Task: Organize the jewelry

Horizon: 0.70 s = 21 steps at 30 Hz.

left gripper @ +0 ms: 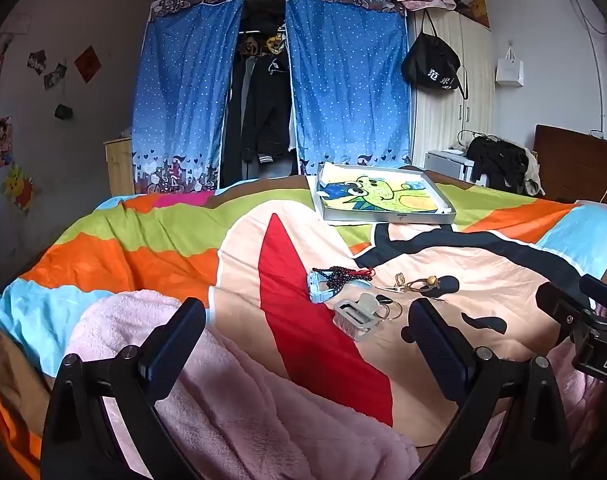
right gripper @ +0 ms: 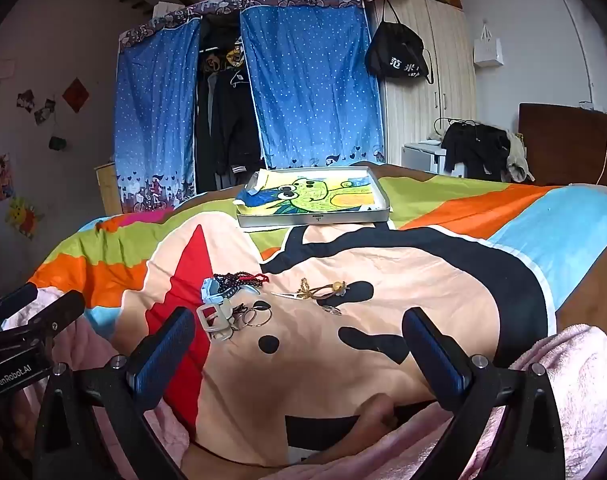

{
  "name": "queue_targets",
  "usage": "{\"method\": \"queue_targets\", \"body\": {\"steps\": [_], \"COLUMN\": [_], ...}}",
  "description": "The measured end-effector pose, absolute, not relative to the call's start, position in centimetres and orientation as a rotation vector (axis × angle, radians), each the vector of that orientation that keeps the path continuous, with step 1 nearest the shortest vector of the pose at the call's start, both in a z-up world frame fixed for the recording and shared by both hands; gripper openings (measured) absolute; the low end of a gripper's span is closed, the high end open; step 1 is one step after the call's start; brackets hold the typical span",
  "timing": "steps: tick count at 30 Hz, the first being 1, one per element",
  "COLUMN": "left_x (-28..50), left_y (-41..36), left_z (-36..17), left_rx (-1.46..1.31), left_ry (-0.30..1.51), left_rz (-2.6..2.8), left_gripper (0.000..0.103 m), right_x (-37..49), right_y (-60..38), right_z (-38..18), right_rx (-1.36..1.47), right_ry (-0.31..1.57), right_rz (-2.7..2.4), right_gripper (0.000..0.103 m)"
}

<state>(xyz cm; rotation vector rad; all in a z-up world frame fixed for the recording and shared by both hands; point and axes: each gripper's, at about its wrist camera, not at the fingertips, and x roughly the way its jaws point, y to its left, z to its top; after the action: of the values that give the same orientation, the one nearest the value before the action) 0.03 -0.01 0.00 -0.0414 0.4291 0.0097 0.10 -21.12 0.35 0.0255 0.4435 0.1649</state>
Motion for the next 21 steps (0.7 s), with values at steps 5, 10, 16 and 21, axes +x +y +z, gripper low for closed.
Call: {"method": "queue_targets", "body": {"steps": [5, 10, 16, 21], "left_x": [0.04, 0.08, -0.02, -0.05], "left_y": [-0.06, -0.16, -0.31, -0.32], "left_z": [-0.01, -0.01, -0.12, -0.13], "left_rx": [-0.036, -0.035, -0.034, -0.036], "left_ry": [0.422, 0.424, 0.420, 0.418], "left_rz": [0.009, 0.013, 0.012, 0.012], "left_gripper": [0.100, 0.100, 0.100, 0.100], "right_x": [0.05, 0.09, -0.03, -0.02], "right_y": [-21.09, -21.07, -21.11, -21.11], "right_z": [0.38, 0.42, 0.47, 0.47], "right_rx": [0.028, 0.025, 0.028, 0.027], "right_ry": [0.448, 0.448, 0.444, 0.444], "right_rz": [0.164, 0.162, 0.164, 0.164], "right_gripper": [0.103, 0.103, 0.103, 0.103]}}
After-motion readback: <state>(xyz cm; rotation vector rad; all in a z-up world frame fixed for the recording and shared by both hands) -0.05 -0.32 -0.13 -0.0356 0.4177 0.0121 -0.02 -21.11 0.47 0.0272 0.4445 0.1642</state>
